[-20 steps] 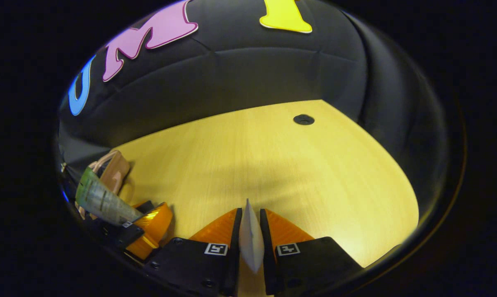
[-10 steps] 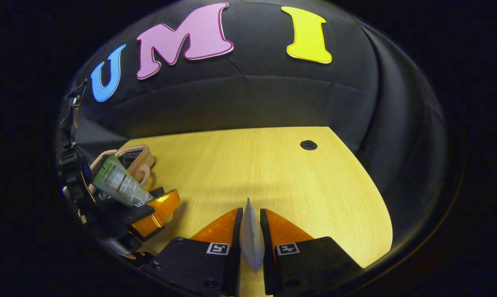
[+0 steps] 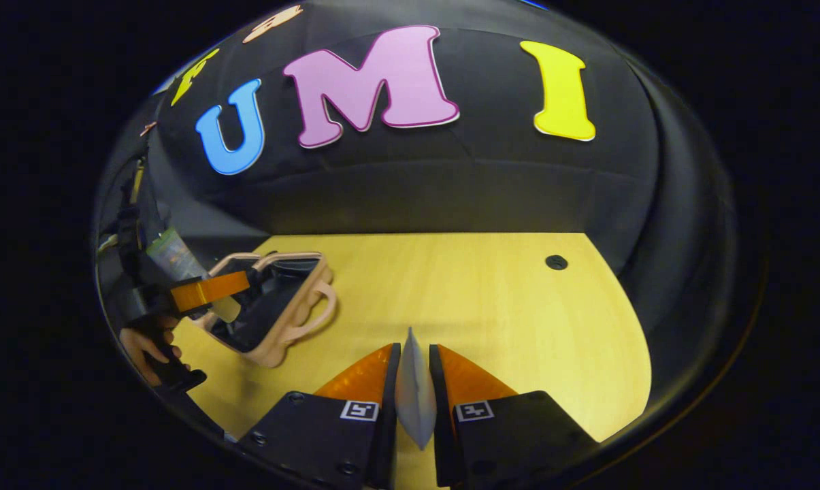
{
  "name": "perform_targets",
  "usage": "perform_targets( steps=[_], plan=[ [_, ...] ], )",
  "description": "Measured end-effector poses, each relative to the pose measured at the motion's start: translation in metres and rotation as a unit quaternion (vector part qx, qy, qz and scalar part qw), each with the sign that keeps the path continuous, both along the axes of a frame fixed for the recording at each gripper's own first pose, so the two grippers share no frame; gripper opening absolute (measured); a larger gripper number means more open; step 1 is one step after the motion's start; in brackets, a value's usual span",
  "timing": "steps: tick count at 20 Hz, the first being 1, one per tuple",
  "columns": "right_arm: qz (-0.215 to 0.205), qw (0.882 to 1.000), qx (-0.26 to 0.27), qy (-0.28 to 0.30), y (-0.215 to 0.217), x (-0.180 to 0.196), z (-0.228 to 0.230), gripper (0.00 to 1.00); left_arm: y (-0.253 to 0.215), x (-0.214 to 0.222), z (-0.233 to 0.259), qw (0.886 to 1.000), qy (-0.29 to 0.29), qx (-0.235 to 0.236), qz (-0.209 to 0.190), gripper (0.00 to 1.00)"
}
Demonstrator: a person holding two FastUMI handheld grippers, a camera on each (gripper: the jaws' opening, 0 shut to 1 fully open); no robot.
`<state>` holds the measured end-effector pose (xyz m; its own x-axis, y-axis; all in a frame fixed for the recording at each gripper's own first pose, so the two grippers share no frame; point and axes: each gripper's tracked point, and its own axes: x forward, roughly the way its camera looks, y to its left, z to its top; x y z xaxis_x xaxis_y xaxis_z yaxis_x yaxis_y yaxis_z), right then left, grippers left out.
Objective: First open the suitcase, pack the skin care products into it, and then close the suitcase.
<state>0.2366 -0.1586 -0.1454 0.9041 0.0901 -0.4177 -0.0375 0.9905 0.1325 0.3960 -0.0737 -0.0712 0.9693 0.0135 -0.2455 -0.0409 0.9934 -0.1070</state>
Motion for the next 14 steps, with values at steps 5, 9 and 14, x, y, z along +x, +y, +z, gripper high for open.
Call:
perform_targets(
  steps=[5, 9, 14],
  plan=[
    [0.062, 0.998, 0.010, -0.005, 0.045, 0.004, 0.011, 0.26, 0.082, 0.031, -0.016, 0.997, 0.060, 0.020, 0.031, 0.45],
    [0.077, 0.997, 0.003, -0.013, 0.061, 0.000, 0.017, 0.26, 0.119, 0.047, -0.055, 0.985, 0.172, 0.032, -0.005, 0.45],
    [0.063, 0.998, 0.001, 0.001, 0.058, -0.008, 0.014, 0.26, 0.134, 0.060, -0.099, 0.949, 0.292, 0.094, -0.066, 0.45]
  ],
)
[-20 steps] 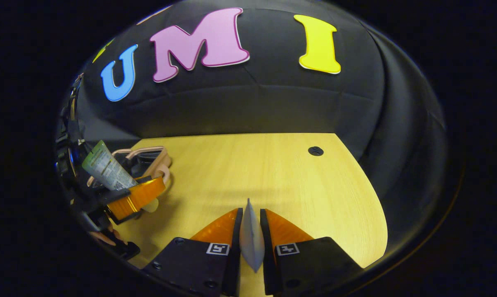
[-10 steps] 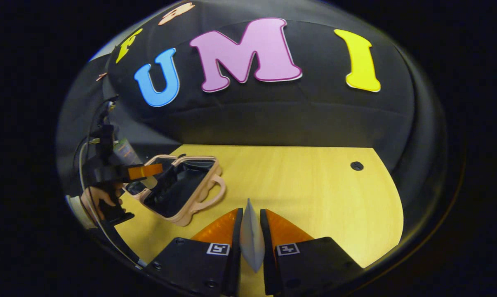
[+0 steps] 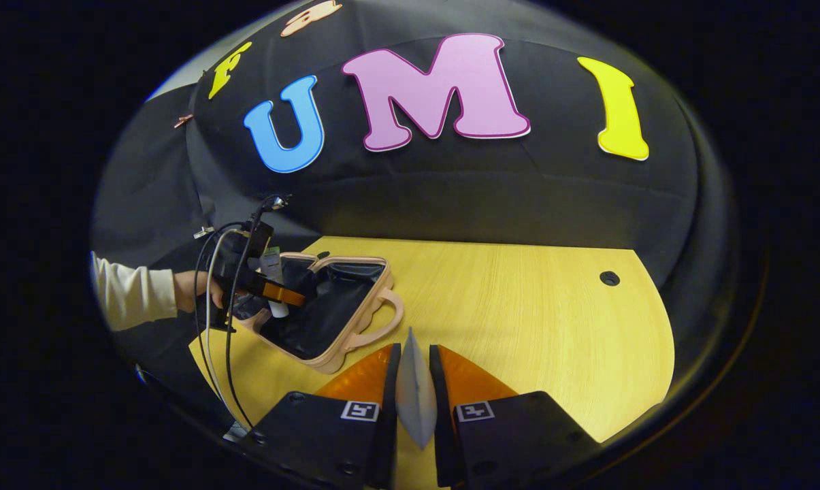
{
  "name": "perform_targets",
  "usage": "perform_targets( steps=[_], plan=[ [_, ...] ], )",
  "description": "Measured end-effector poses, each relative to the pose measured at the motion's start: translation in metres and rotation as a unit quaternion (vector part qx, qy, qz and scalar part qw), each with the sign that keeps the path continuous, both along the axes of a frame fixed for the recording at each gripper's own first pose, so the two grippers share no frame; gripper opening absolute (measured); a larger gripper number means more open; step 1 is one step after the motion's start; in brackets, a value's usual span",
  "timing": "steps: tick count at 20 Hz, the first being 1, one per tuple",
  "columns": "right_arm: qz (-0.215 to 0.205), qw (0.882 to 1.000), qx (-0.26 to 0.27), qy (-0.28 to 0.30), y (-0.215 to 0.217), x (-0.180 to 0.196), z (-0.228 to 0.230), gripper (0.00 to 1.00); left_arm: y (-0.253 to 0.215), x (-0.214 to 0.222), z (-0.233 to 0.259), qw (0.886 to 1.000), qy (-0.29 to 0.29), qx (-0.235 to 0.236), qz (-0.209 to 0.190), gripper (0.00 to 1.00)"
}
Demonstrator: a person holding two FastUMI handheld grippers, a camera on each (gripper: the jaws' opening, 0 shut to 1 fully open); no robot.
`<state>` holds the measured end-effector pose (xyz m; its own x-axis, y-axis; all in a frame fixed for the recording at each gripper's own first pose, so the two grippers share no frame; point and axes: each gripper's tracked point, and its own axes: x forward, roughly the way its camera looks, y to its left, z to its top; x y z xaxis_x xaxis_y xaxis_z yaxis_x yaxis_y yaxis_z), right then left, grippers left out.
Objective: First open the suitcase, pack the skin care products into it, and then close the suitcase.
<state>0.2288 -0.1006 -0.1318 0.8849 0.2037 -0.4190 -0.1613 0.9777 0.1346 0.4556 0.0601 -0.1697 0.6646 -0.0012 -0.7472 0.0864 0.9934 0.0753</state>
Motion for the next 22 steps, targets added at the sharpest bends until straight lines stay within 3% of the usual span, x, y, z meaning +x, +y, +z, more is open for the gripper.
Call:
perform_targets(
  steps=[3, 8, 9, 11, 15, 19, 22],
  plan=[
    [-0.012, 1.000, 0.005, 0.002, -0.003, 0.000, 0.003, 0.26, -0.006, 0.001, -0.020, 0.998, 0.059, 0.008, -0.014, 0.47],
    [-0.007, 1.000, -0.005, 0.015, 0.005, 0.001, 0.002, 0.25, 0.001, 0.007, -0.029, 0.997, 0.070, 0.024, 0.005, 0.49],
    [-0.002, 1.000, -0.006, 0.019, 0.011, 0.002, 0.002, 0.26, 0.001, 0.009, -0.025, 0.998, 0.056, 0.025, 0.015, 0.48],
    [0.013, 1.000, -0.015, 0.020, 0.028, 0.009, 0.009, 0.26, -0.008, 0.013, 0.000, 1.000, -0.016, -0.003, 0.025, 0.71],
    [0.066, 0.996, -0.059, -0.011, 0.079, 0.027, 0.036, 0.26, 0.007, -0.015, 0.074, 0.986, -0.151, -0.043, 0.052, 0.92],
    [0.097, 0.994, -0.043, 0.013, 0.139, 0.058, 0.024, 0.26, 0.038, -0.077, 0.123, 0.970, -0.223, -0.057, 0.079, 0.96],
    [0.122, 0.987, -0.097, 0.031, 0.178, 0.089, -0.009, 0.26, 0.078, -0.124, 0.138, 0.956, -0.251, -0.088, 0.123, 0.96]
  ],
)
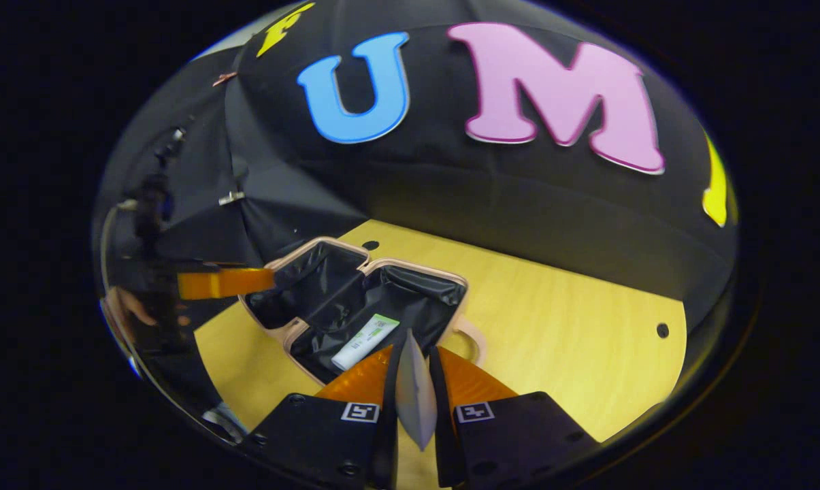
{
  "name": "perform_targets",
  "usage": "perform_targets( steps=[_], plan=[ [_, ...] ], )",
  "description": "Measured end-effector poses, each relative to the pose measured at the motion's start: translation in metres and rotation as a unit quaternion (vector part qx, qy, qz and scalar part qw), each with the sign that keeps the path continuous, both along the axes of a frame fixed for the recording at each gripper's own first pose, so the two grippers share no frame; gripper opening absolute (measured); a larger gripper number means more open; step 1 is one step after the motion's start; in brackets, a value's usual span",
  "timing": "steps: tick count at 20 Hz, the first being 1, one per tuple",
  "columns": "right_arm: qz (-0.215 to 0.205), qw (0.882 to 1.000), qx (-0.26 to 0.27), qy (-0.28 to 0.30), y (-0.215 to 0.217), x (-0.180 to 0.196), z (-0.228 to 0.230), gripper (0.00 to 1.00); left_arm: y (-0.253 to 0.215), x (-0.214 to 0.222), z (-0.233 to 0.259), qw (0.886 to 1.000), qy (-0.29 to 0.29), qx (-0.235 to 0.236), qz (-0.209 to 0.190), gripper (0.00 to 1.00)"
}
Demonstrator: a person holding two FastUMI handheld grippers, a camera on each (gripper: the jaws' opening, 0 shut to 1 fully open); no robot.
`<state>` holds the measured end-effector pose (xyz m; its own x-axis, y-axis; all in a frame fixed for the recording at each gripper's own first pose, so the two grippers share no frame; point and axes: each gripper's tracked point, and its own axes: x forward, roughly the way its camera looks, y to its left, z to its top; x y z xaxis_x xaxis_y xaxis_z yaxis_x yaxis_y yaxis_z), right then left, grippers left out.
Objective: First open the suitcase, pack the skin care products into it, and then close the suitcase.
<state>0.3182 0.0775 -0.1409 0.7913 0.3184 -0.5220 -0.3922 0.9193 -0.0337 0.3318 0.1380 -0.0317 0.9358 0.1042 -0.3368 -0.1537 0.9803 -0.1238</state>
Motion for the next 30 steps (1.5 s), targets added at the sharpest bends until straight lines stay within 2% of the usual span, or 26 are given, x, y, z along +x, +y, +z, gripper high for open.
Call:
perform_targets(
  steps=[1, 2, 3, 5, 8, 11, 14, 16, 17, 18, 19, 20, 21, 22, 23, 24, 25, 28, 30],
  plan=[
    [0.004, 1.000, -0.010, 0.014, 0.014, 0.007, -0.015, 0.26, 0.014, -0.011, 0.002, 1.000, -0.005, 0.005, 0.007, 0.96],
    [0.005, 0.999, -0.016, 0.031, 0.026, 0.014, -0.032, 0.26, 0.028, -0.020, 0.001, 1.000, -0.004, 0.016, 0.015, 0.92],
    [0.001, 0.999, -0.013, 0.050, 0.039, 0.020, -0.046, 0.26, 0.039, -0.027, -0.004, 1.000, 0.002, 0.024, 0.019, 0.96],
    [-0.023, 0.994, -0.015, 0.102, 0.056, 0.028, -0.082, 0.26, 0.053, -0.038, -0.008, 0.999, 0.005, 0.028, 0.023, 0.96],
    [-0.080, 0.973, -0.018, 0.216, 0.069, 0.027, -0.143, 0.26, 0.061, -0.054, -0.018, 0.999, 0.013, 0.021, 0.024, 0.96],
    [-0.119, 0.963, -0.047, 0.237, 0.058, 0.040, -0.170, 0.26, 0.070, -0.073, -0.031, 0.999, 0.026, 0.033, 0.022, 0.96],
    [-0.156, 0.947, -0.040, 0.277, 0.055, 0.035, -0.179, 0.26, 0.077, -0.085, -0.034, 0.999, 0.028, 0.027, 0.022, 0.96],
    [-0.174, 0.945, -0.032, 0.274, 0.056, 0.039, -0.178, 0.28, 0.084, -0.091, -0.037, 0.999, 0.028, 0.020, 0.028, 0.96],
    [-0.179, 0.947, -0.029, 0.267, 0.058, 0.042, -0.173, 0.22, 0.092, -0.093, -0.039, 0.999, 0.031, 0.021, 0.035, 0.96],
    [-0.179, 0.949, -0.022, 0.260, 0.062, 0.045, -0.168, 0.22, 0.099, -0.096, -0.040, 0.998, 0.033, 0.026, 0.043, 0.96],
    [-0.180, 0.951, -0.017, 0.250, 0.065, 0.048, -0.161, 0.40, 0.107, -0.098, -0.040, 0.998, 0.031, 0.033, 0.050, 0.96],
    [-0.184, 0.954, -0.012, 0.237, 0.065, 0.051, -0.153, 0.45, 0.113, -0.098, -0.038, 0.997, 0.027, 0.037, 0.054, 0.96],
    [-0.185, 0.957, -0.006, 0.224, 0.065, 0.053, -0.144, 0.53, 0.118, -0.097, -0.037, 0.997, 0.025, 0.038, 0.060, 0.96],
    [-0.182, 0.960, 0.000, 0.212, 0.065, 0.053, -0.132, 0.57, 0.124, -0.093, -0.038, 0.997, 0.023, 0.036, 0.066, 0.96],
    [-0.176, 0.964, 0.006, 0.199, 0.065, 0.050, -0.118, 0.56, 0.132, -0.090, -0.038, 0.997, 0.021, 0.034, 0.072, 0.92],
    [-0.167, 0.969, 0.011, 0.180, 0.064, 0.047, -0.103, 0.69, 0.143, -0.084, -0.038, 0.996, 0.014, 0.034, 0.081, 0.96],
    [-0.157, 0.975, 0.013, 0.157, 0.061, 0.042, -0.086, 0.73, 0.155, -0.078, -0.035, 0.995, 0.008, 0.034, 0.089, 0.96],
    [-0.123, 0.990, -0.003, 0.069, 0.039, 0.022, -0.036, 0.98, 0.199, -0.043, -0.037, 0.995, -0.008, 0.009, 0.098, 0.96],
    [-0.128, 0.991, -0.021, 0.010, 0.010, 0.003, -0.014, 0.98, 0.232, -0.015, -0.046, 0.991, -0.006, -0.052, 0.120, 0.96]
  ],
)
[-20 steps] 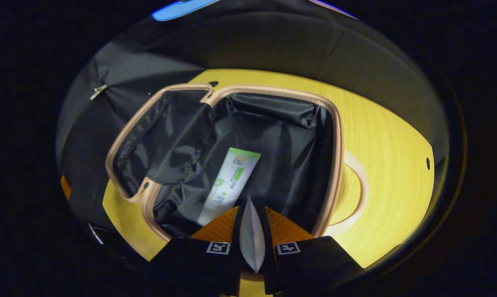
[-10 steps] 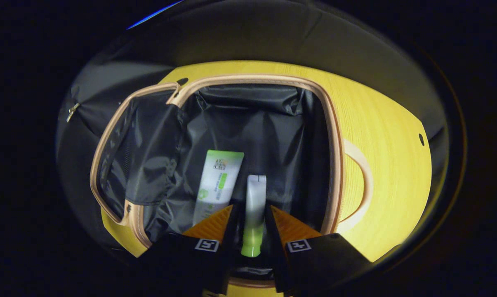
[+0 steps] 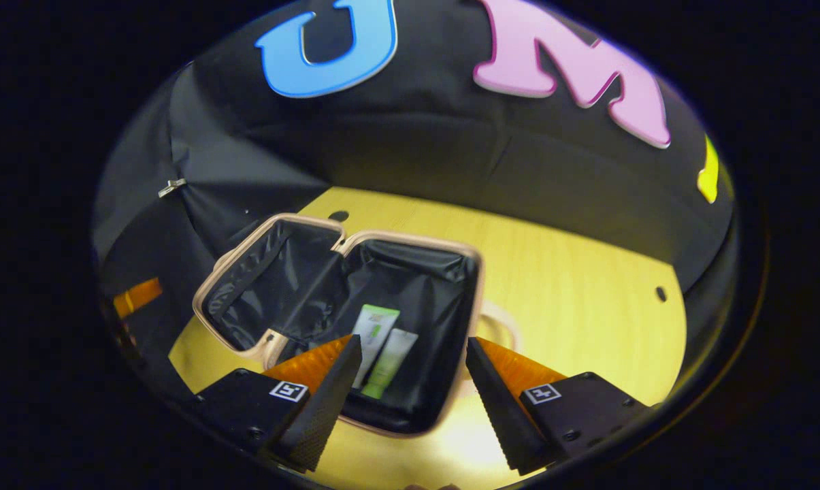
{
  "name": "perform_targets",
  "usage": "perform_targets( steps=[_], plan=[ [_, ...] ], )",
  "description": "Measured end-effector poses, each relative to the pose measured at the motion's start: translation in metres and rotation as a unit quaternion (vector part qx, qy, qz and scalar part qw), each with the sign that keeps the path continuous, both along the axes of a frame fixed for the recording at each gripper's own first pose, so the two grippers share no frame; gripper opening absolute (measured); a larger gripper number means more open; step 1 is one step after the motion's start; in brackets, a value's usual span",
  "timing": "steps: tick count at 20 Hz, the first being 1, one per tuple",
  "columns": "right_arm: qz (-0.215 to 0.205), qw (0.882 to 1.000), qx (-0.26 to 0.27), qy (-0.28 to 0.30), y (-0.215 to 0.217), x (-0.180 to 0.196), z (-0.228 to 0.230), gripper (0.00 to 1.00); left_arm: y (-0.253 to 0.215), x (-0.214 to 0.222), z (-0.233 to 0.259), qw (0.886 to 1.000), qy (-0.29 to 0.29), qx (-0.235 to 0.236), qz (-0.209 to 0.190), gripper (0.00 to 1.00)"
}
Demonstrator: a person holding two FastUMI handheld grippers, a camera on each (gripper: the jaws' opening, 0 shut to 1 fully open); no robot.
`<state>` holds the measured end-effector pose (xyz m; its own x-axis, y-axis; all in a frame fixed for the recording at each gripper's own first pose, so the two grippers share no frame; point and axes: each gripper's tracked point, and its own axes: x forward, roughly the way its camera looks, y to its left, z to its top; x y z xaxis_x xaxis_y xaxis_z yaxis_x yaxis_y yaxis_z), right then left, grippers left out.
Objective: First open the suitcase, pack the skin care products into it, and then close the suitcase.
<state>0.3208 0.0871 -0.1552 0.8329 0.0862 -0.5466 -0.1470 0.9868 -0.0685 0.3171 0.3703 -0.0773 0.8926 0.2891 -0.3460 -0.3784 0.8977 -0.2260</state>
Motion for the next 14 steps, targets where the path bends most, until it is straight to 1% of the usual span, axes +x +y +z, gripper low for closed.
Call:
perform_targets(
  steps=[2, 3, 4, 6, 8, 9, 10, 12, 13, 14],
  plan=[
    [-0.021, 0.999, -0.012, -0.045, -0.034, -0.028, 0.019, 0.98, 0.023, 0.029, 0.000, 0.998, -0.012, -0.057, 0.009, 0.96],
    [-0.035, 0.998, -0.011, -0.057, -0.050, -0.045, 0.025, 0.98, 0.034, 0.044, -0.005, 0.998, -0.009, -0.069, 0.005, 0.96],
    [-0.049, 0.997, -0.006, -0.063, -0.063, -0.060, 0.029, 0.98, 0.045, 0.057, -0.011, 0.997, 0.003, -0.071, 0.005, 0.96],
    [-0.075, 0.995, -0.011, -0.059, -0.090, -0.086, 0.024, 0.97, 0.050, 0.086, -0.025, 0.995, 0.019, -0.096, -0.008, 0.94],
    [-0.103, 0.994, -0.021, -0.039, -0.116, -0.105, 0.015, 0.97, 0.049, 0.113, -0.038, 0.991, 0.035, -0.127, -0.017, 0.89],
    [-0.124, 0.992, -0.021, -0.015, -0.132, -0.119, 0.010, 0.98, 0.050, 0.121, -0.048, 0.989, 0.053, -0.139, -0.017, 0.85],
    [-0.148, 0.989, -0.009, -0.003, -0.144, -0.130, 0.010, 0.98, 0.047, 0.129, -0.059, 0.985, 0.072, -0.153, -0.020, 0.83],
    [-0.188, 0.982, 0.019, -0.016, -0.161, -0.134, 0.021, 0.98, 0.038, 0.143, -0.069, 0.979, 0.089, -0.181, -0.028, 0.77],
    [-0.200, 0.980, 0.017, -0.021, -0.172, -0.138, 0.027, 0.98, 0.036, 0.148, -0.075, 0.977, 0.093, -0.190, -0.033, 0.71],
    [-0.206, 0.978, 0.007, -0.024, -0.183, -0.143, 0.031, 0.98, 0.034, 0.154, -0.079, 0.975, 0.092, -0.198, -0.036, 0.68]
  ],
)
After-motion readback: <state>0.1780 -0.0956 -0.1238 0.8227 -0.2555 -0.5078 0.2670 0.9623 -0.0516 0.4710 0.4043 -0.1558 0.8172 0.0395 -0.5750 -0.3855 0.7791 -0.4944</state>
